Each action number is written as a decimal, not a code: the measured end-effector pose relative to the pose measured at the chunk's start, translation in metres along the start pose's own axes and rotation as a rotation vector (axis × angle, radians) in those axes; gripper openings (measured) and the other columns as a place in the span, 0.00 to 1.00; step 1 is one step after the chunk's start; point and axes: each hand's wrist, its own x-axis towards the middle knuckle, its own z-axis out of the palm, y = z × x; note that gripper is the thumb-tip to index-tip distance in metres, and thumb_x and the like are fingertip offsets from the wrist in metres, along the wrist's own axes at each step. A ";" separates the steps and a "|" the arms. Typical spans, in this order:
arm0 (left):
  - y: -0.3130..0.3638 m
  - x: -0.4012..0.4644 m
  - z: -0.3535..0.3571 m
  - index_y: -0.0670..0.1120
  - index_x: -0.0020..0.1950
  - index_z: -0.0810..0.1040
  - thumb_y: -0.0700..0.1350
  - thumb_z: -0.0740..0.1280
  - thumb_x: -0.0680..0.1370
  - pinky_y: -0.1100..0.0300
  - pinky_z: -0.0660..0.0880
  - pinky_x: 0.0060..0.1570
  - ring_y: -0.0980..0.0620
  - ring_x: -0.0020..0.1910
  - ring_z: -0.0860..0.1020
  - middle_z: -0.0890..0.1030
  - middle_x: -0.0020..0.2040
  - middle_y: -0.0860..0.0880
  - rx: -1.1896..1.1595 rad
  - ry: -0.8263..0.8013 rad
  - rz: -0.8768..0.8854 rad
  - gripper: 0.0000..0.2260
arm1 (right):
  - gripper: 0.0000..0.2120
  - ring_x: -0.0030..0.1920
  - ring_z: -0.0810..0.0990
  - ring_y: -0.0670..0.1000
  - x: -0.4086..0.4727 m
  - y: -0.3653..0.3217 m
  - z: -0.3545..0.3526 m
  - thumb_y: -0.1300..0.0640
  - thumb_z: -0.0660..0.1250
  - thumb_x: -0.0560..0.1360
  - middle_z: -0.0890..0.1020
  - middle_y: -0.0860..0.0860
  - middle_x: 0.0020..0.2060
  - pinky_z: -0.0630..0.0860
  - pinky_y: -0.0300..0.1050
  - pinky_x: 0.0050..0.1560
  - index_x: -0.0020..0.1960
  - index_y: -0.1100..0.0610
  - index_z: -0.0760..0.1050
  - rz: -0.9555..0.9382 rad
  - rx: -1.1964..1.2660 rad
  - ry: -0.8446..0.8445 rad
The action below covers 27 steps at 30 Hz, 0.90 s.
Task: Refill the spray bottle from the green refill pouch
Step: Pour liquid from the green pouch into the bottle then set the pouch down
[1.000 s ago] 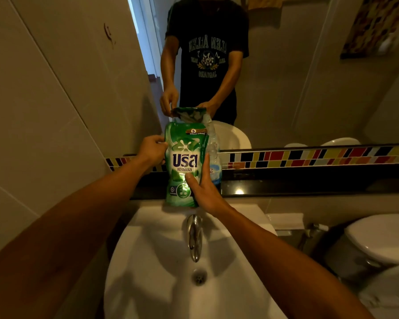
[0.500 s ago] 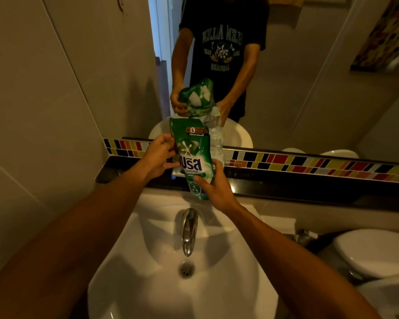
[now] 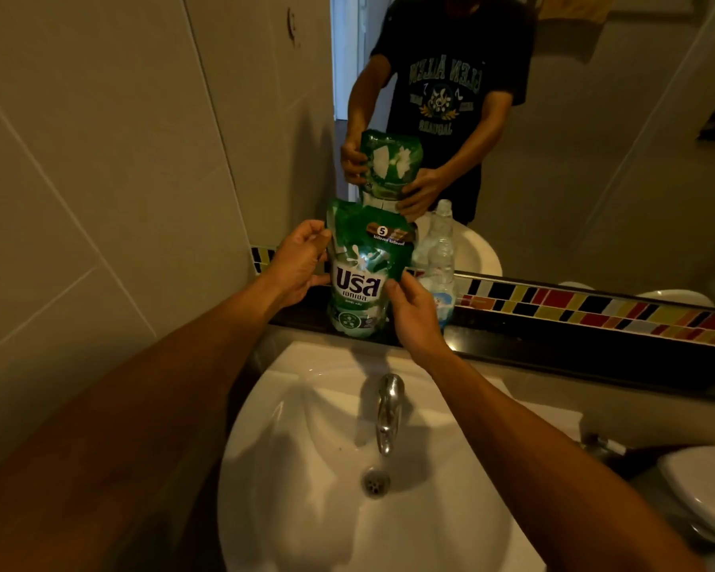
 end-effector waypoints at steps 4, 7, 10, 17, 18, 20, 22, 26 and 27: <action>-0.009 -0.001 -0.027 0.52 0.46 0.74 0.43 0.61 0.83 0.53 0.80 0.42 0.56 0.39 0.79 0.80 0.39 0.54 -0.004 0.108 0.020 0.08 | 0.10 0.52 0.86 0.52 0.018 -0.003 0.035 0.62 0.61 0.86 0.87 0.56 0.50 0.85 0.53 0.55 0.56 0.65 0.80 -0.006 -0.077 0.100; -0.015 0.001 -0.048 0.51 0.48 0.75 0.42 0.61 0.83 0.48 0.78 0.47 0.53 0.47 0.79 0.80 0.46 0.52 -0.046 0.193 0.024 0.07 | 0.09 0.46 0.84 0.49 0.035 -0.002 0.067 0.63 0.64 0.84 0.87 0.53 0.47 0.83 0.47 0.51 0.55 0.64 0.83 0.028 -0.096 0.193; -0.021 0.005 -0.070 0.50 0.49 0.76 0.42 0.62 0.83 0.41 0.77 0.56 0.45 0.57 0.78 0.80 0.51 0.48 -0.073 0.273 0.027 0.06 | 0.10 0.43 0.82 0.43 0.054 0.000 0.094 0.63 0.65 0.84 0.84 0.46 0.42 0.80 0.39 0.46 0.57 0.63 0.84 0.061 -0.121 0.213; -0.036 0.027 -0.114 0.51 0.48 0.76 0.42 0.63 0.82 0.38 0.76 0.59 0.44 0.56 0.79 0.81 0.56 0.43 -0.137 0.439 0.025 0.06 | 0.07 0.47 0.83 0.47 0.096 0.015 0.138 0.64 0.66 0.84 0.84 0.48 0.44 0.81 0.42 0.50 0.57 0.62 0.83 0.101 -0.125 0.144; -0.037 0.031 -0.118 0.50 0.49 0.76 0.41 0.63 0.82 0.38 0.77 0.59 0.43 0.58 0.80 0.81 0.57 0.42 -0.141 0.466 0.030 0.05 | 0.07 0.44 0.81 0.43 0.101 0.018 0.143 0.64 0.66 0.84 0.83 0.45 0.42 0.79 0.38 0.47 0.56 0.62 0.83 0.100 -0.142 0.144; -0.040 0.039 -0.125 0.49 0.49 0.76 0.41 0.63 0.82 0.39 0.79 0.56 0.41 0.59 0.80 0.81 0.57 0.42 -0.147 0.515 0.043 0.05 | 0.07 0.42 0.80 0.40 0.111 0.024 0.151 0.64 0.66 0.83 0.82 0.45 0.41 0.76 0.33 0.42 0.56 0.62 0.83 0.099 -0.167 0.145; -0.043 0.047 -0.130 0.49 0.49 0.75 0.40 0.62 0.82 0.42 0.80 0.54 0.41 0.57 0.81 0.82 0.55 0.43 -0.137 0.539 0.056 0.06 | 0.06 0.42 0.80 0.39 0.120 0.028 0.158 0.64 0.67 0.83 0.82 0.44 0.41 0.77 0.30 0.38 0.55 0.62 0.83 0.106 -0.167 0.143; -0.048 0.060 -0.138 0.50 0.52 0.74 0.42 0.60 0.83 0.55 0.80 0.45 0.45 0.56 0.80 0.81 0.57 0.43 -0.111 0.559 0.060 0.05 | 0.04 0.45 0.83 0.46 0.131 0.032 0.168 0.63 0.67 0.83 0.84 0.47 0.42 0.79 0.31 0.40 0.52 0.59 0.82 0.115 -0.138 0.140; -0.049 0.061 -0.139 0.51 0.51 0.73 0.42 0.60 0.83 0.57 0.79 0.44 0.46 0.56 0.80 0.80 0.56 0.43 -0.110 0.565 0.063 0.05 | 0.04 0.47 0.84 0.50 0.132 0.033 0.169 0.62 0.68 0.83 0.85 0.50 0.44 0.81 0.37 0.45 0.52 0.59 0.82 0.119 -0.132 0.136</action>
